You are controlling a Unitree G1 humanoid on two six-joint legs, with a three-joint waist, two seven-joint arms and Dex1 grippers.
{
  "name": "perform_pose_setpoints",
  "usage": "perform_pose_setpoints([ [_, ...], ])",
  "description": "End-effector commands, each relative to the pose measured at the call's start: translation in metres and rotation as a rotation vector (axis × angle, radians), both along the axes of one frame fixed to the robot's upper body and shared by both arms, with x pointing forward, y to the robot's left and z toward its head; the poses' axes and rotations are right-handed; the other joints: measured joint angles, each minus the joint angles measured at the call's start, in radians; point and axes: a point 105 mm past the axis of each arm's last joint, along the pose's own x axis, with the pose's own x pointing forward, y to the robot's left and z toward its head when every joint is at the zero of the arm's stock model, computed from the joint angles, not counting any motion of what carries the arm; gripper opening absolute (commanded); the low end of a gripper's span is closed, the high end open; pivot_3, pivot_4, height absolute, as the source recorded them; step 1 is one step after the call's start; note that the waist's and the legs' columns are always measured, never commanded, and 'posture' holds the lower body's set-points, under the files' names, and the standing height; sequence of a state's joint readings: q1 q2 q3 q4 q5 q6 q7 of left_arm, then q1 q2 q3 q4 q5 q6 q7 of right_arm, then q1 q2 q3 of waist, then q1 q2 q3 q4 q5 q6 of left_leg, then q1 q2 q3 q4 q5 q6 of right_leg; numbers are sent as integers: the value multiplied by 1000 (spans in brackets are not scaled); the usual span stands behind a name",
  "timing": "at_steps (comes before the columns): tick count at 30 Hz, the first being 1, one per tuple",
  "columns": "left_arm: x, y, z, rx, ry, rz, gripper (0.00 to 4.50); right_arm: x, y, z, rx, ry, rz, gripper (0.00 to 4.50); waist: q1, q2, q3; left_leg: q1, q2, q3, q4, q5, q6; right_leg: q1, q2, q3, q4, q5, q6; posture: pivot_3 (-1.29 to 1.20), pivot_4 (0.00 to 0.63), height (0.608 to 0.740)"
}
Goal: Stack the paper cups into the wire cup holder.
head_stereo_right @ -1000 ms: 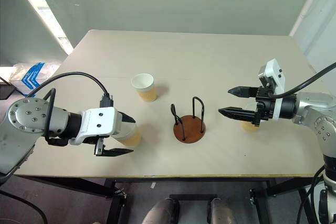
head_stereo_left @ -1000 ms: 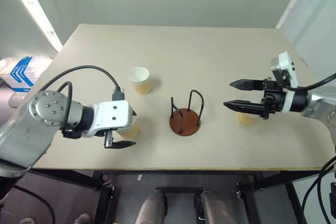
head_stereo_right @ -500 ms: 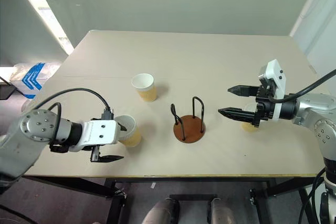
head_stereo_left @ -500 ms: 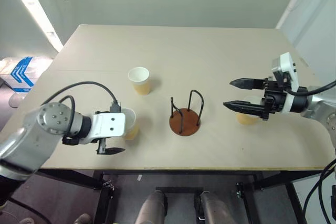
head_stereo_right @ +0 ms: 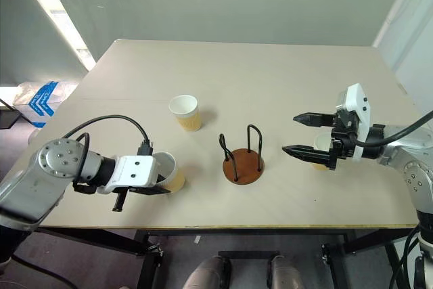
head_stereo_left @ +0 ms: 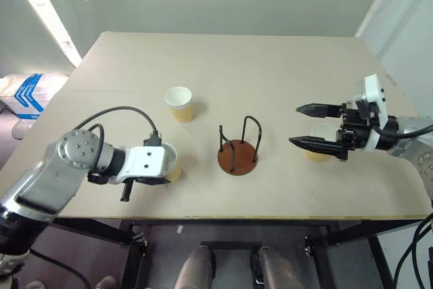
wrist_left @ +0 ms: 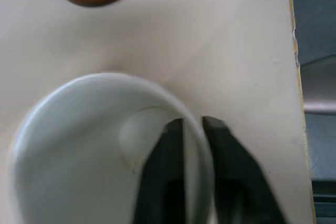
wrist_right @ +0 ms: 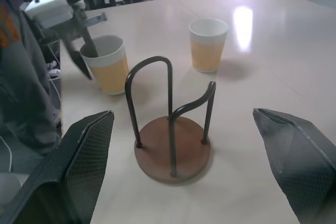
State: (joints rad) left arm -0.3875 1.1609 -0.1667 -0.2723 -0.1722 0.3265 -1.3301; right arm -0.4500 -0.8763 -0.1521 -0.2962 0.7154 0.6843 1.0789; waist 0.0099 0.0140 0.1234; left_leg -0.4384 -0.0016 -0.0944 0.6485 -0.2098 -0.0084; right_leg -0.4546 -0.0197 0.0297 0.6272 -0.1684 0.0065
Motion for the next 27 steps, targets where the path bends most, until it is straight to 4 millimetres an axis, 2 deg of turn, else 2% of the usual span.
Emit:
perform_pose_setpoints([
  [1,3,0,20,-26,-30,-17,57,-2,-1,12,0,-67,13,4500,0,0,0,0,0,0,0,0,0,0,0,0,0,0,0,0,150,740],
  [6,12,0,50,-153,-5,21,57,-8,1,14,4,-38,71,4500,0,0,0,0,0,0,0,0,1,0,0,0,0,0,0,0,150,740],
  [9,19,5,62,-165,-25,33,57,-11,2,17,5,-50,85,4500,0,0,0,0,0,0,0,0,1,0,0,0,0,0,0,0,150,740],
  [12,24,-4,85,-221,-46,1,57,-20,3,8,-79,-65,122,4500,4,0,0,-1,0,0,0,1,1,0,0,0,0,0,0,0,150,740],
  [15,27,-16,108,-271,-55,-59,57,-26,7,9,-98,-86,150,4500,5,-1,0,-1,0,0,1,0,1,1,0,-1,-1,0,0,0,150,740],
  [21,36,-36,135,-293,-62,-170,57,-35,20,29,-42,-143,175,4500,3,-1,0,-1,0,0,2,1,2,2,0,0,-1,0,2,0,150,740],
  [25,46,-49,143,-286,-75,-225,57,-39,25,43,20,-163,172,4500,4,-1,0,-1,0,0,3,1,3,2,0,0,-1,1,5,0,150,740],
  [27,51,-63,146,-288,-72,-270,57,-41,26,54,92,-167,161,4500,4,-1,0,-1,0,0,4,1,4,3,0,0,-1,1,6,0,150,740],
])
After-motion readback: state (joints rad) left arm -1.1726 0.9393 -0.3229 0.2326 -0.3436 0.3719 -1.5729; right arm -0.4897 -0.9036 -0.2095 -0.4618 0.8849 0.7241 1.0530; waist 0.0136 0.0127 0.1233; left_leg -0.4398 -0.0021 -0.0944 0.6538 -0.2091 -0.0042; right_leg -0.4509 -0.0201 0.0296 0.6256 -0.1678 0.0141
